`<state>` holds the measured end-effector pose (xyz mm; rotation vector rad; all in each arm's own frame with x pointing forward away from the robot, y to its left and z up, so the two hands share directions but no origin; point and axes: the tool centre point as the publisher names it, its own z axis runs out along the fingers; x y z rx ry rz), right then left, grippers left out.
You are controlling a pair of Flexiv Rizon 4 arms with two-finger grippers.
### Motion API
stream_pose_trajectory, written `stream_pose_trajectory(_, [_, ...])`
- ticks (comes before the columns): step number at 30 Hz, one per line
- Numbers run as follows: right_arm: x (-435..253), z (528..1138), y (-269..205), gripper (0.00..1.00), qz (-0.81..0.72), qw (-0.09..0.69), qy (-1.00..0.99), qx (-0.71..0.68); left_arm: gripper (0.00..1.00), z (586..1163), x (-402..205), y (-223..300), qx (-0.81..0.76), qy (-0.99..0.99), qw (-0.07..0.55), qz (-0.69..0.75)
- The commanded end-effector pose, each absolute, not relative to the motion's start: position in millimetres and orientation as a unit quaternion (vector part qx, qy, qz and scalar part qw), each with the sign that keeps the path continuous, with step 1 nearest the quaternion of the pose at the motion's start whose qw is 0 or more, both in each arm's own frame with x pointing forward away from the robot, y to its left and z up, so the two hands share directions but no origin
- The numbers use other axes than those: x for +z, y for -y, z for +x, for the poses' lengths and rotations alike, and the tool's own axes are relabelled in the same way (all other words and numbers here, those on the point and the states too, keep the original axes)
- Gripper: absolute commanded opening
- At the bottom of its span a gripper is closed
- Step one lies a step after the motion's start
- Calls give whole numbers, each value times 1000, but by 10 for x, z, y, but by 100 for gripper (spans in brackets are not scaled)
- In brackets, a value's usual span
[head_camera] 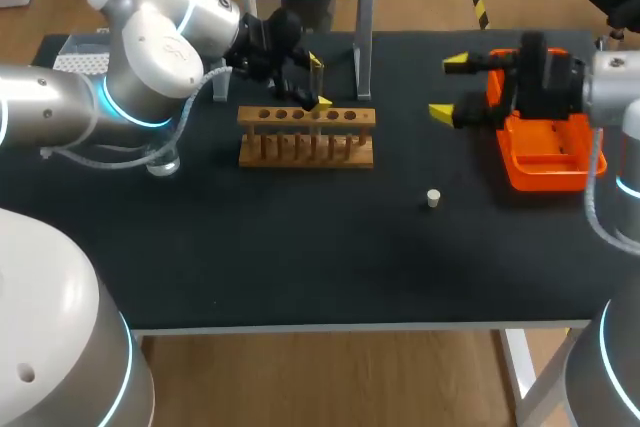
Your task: Invert the test tube, pick up the pipette, mount the tip to pipette, aspirate from beaker and dispense into the tube, eject the tip, return the pipette, and cap with the stopper.
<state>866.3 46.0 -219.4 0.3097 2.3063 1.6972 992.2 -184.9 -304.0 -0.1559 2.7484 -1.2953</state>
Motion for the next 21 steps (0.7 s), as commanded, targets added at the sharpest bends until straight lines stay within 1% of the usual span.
stream_pose_trajectory(1, [-2237,8238,30,100,105,128,-799,578,100,9924,-3038,1846,-425,-903,49,-51])
stream_pose_trajectory(10, [-2698,8057,85,100,135,126,-809,558,100,9924,-3038,1846,-425,-903,49,-51])
stream_pose_trajectory(21, [-3117,7924,-4,100,166,127,-815,540,100,9924,-3038,1846,-425,-903,49,-51])
